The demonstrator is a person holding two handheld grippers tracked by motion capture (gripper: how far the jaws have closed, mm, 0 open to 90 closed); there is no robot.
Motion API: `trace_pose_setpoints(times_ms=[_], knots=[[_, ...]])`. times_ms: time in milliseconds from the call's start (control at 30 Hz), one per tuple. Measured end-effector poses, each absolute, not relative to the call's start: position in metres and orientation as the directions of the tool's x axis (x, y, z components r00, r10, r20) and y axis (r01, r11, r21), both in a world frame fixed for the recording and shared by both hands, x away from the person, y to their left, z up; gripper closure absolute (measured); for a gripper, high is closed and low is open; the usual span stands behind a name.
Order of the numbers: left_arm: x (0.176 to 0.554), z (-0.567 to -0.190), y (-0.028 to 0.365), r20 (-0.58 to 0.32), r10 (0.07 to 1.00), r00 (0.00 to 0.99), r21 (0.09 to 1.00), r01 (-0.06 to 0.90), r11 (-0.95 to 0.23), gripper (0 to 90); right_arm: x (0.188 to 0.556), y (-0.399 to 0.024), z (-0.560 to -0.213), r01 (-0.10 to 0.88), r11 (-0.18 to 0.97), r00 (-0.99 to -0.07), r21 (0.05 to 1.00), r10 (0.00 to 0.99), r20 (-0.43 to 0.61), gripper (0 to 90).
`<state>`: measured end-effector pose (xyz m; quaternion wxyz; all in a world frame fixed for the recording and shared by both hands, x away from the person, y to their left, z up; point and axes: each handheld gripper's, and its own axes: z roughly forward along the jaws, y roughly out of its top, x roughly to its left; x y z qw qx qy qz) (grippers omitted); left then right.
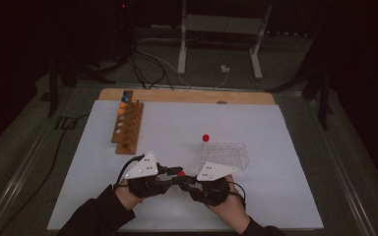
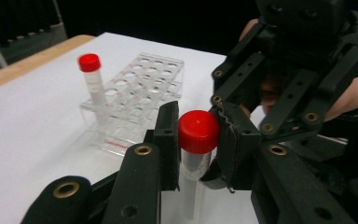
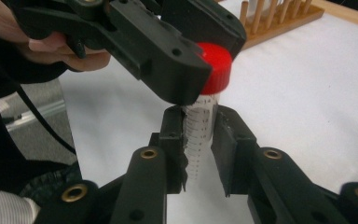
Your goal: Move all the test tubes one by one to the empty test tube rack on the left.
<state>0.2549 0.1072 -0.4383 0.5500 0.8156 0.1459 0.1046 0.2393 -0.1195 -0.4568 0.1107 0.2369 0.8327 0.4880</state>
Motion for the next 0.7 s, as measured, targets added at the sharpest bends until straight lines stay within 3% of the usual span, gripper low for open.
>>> trace_pose_setpoints(times_ms=[700], knots=[[0.292, -0.400, 0.142, 0.044, 0.496, 0.867, 0.946, 0.124, -0.300, 72.2, 0.250, -0.144, -0.442, 0.310, 0.327, -0.793, 0.892, 0.606, 0.053, 15.0]])
